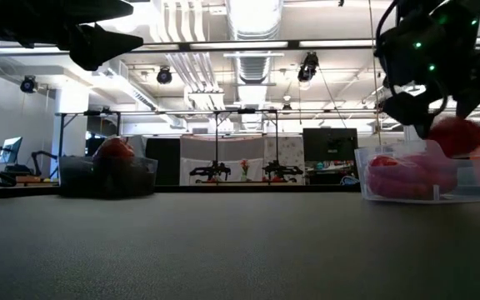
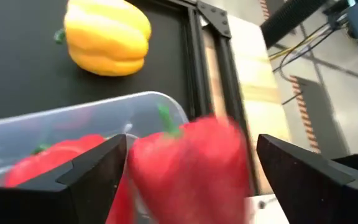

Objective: Sort produce into baskets
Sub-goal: Put the red bell pepper into the transparent bin

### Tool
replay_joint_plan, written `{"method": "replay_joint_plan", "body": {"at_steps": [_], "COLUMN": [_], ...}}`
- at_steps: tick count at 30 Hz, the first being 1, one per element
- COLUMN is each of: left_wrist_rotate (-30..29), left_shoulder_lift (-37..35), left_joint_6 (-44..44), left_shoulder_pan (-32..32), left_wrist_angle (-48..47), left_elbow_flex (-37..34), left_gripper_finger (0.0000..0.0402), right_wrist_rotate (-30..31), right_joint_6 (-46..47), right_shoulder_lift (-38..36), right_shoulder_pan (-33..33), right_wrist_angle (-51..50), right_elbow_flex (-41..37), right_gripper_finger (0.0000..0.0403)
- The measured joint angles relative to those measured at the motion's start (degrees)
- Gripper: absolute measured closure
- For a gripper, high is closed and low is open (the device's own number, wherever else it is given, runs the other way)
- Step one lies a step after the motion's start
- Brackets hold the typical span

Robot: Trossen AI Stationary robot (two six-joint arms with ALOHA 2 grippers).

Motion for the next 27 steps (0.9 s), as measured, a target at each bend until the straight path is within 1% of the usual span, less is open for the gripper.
{"method": "replay_joint_plan", "body": {"at_steps": [4, 9, 15, 17, 19, 21, 23, 25, 27], "left_wrist_rotate": [0.0, 0.0, 0.1, 2.1, 6.1, 9.0, 8.9, 7.6, 6.0], "left_shoulder_lift": [0.0, 0.0, 0.0, 0.0, 0.0, 0.2, 0.4, 0.6, 0.5], "left_joint_6": [-0.4, -0.9, -0.9, -0.9, -0.3, -0.2, -0.5, -1.9, -4.0], "left_shoulder_pan": [0.0, 0.0, 0.0, 0.0, 0.0, 0.0, -0.1, -0.1, 0.0], "left_wrist_angle": [0.0, 0.0, 0.0, -0.1, -0.2, -0.2, -0.8, -2.9, -8.5], "left_elbow_flex": [0.0, 0.0, 0.0, 0.0, 0.0, 0.0, 0.0, 0.0, 1.1], "left_gripper_finger": [0.0043, 0.0043, 0.0043, 0.0043, 0.0043, 0.0043, 0.0043, 0.0043, 0.0043], "right_wrist_rotate": [1.7, 2.6, 2.7, 3.4, 5.2, 7.1, 8.5, 8.5, 8.5], "right_joint_6": [-2.6, -4.8, -13.6, -19.0, -25.9, -33.8, -42.7, -51.0, -56.8], "right_shoulder_lift": [1.0, 1.0, 0.5, 0.6, 0.6, 0.6, 0.6, 0.6, 0.8], "right_shoulder_pan": [-1.3, -1.6, -0.3, 1.5, 4.4, 7.9, 11.3, 14.0, 15.8], "right_wrist_angle": [3.2, 3.4, 3.4, 6.3, 12.6, 22.0, 32.5, 42.9, 51.1], "right_elbow_flex": [0.0, 0.0, 5.0, 7.2, 8.7, 9.5, 9.6, 9.5, 9.5], "right_gripper_finger": [0.0043, 0.0042, 0.0042, 0.0042, 0.0042, 0.0042, 0.0042, 0.0042, 0.0042]}}
